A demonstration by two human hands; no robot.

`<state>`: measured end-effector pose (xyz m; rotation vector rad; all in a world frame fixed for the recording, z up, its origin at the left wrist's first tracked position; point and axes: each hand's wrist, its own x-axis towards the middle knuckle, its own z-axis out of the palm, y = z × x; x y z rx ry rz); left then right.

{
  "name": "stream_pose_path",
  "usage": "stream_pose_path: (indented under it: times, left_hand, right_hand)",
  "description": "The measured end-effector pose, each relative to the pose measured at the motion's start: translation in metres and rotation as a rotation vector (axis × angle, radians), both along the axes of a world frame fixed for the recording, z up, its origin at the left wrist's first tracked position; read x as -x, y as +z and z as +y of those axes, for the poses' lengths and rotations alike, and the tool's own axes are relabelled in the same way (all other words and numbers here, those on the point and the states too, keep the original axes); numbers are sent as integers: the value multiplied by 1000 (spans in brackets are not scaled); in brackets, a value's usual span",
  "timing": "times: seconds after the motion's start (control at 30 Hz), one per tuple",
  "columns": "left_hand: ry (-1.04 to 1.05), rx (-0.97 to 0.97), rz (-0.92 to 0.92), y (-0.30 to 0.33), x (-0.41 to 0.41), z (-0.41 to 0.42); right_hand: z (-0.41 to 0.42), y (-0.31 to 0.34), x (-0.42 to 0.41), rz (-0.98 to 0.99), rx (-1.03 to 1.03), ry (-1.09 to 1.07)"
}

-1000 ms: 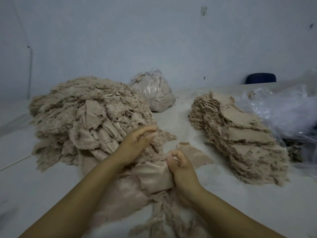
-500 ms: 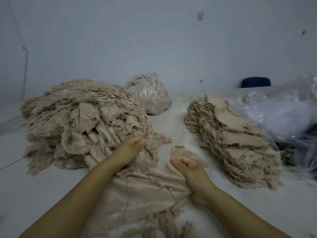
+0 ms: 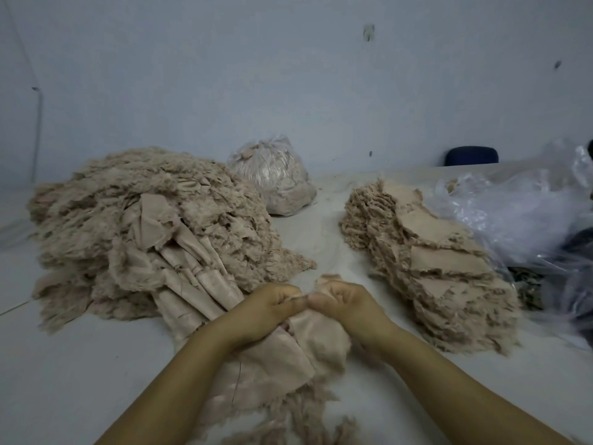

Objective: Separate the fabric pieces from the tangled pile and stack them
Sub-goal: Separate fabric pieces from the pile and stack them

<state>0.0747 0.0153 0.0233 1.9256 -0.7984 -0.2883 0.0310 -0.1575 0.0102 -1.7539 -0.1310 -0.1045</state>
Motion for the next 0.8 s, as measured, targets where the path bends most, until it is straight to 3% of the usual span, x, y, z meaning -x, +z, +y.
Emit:
stream_pose_path:
  times: [0.13, 0.3, 0.37, 0.47, 0.57, 0.67, 0.8]
  left_hand:
    - [281, 177, 22, -11, -9, 13]
    - [60, 153, 124, -17, 4, 0]
    - [113, 183, 83, -21, 7, -8]
    - [161, 183, 55, -24, 8, -10]
    - [43, 163, 100, -22, 15, -13]
    - [148, 150, 101, -30, 21, -21]
    - [260, 128, 43, -33, 21, -25]
  right_hand:
    - [-7, -7, -1, -14, -218, -170]
    - [-1, -10, 3, -4, -266, -138]
    - [3, -8, 1, -2, -287, -151]
    - [2, -2, 2, 76, -240, -96]
    - [2, -2, 3, 68, -60, -124]
    - [3, -10, 2, -32, 111, -307]
    - [-5, -16, 0, -46, 119, -570]
